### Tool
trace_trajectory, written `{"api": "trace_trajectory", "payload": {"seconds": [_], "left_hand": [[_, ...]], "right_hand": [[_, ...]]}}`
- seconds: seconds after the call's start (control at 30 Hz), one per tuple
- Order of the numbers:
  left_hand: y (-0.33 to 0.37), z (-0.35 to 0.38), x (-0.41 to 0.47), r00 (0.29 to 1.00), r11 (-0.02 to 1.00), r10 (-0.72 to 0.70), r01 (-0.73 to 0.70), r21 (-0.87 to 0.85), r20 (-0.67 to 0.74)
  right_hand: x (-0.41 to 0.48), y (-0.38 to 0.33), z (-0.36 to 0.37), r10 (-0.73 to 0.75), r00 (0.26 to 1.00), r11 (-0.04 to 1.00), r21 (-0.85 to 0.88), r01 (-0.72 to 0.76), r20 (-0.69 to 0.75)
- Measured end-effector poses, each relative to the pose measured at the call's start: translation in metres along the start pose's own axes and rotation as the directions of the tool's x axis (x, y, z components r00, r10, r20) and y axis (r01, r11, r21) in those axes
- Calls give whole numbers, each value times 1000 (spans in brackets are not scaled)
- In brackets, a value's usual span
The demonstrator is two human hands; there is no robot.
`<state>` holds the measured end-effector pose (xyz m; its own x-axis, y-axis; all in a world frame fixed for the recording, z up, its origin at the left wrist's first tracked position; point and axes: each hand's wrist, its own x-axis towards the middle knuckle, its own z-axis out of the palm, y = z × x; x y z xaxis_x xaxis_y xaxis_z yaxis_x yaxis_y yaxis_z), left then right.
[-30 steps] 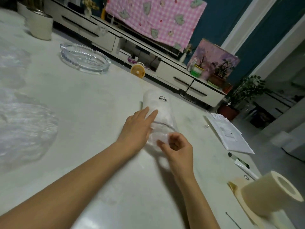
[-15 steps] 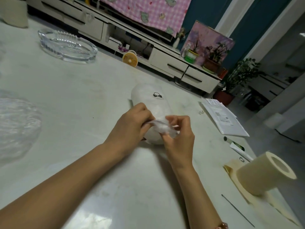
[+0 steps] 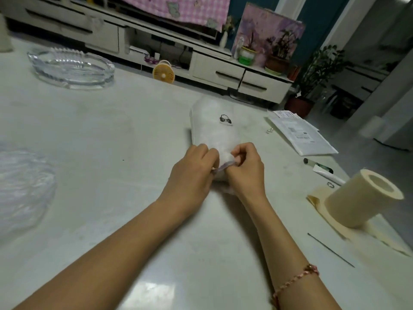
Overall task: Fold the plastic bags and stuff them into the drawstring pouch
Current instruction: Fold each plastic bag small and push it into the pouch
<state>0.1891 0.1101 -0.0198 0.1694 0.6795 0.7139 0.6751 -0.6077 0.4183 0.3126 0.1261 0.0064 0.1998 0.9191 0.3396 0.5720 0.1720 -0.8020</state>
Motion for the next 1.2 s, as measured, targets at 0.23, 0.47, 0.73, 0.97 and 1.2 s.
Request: {"api": "trace_trajectory", "payload": {"seconds": [0.23,0.47,0.73,0.97,1.2], "left_hand": [[-18,-20,8,986,987,-163,163,4,-35],[-20,-9,2,994,994,-106,106,-18,21],[-2,-36,-48,999,985,-42,41,168,1],[-21,-129,-115,973,914,-150,204,350,-175],[-52,-191,-161,905,733,-351,426,531,-242]], "right_hand": [[-5,-3,1,-268,960,961,-41,272,84],[-6,13,11,-84,988,977,-206,55,-131],[-25,12,-9,-161,987,975,-158,157,-15],[-92,-33,19,-275,954,959,-97,265,-116],[-135,-85,74,-356,718,880,-45,474,599]]}}
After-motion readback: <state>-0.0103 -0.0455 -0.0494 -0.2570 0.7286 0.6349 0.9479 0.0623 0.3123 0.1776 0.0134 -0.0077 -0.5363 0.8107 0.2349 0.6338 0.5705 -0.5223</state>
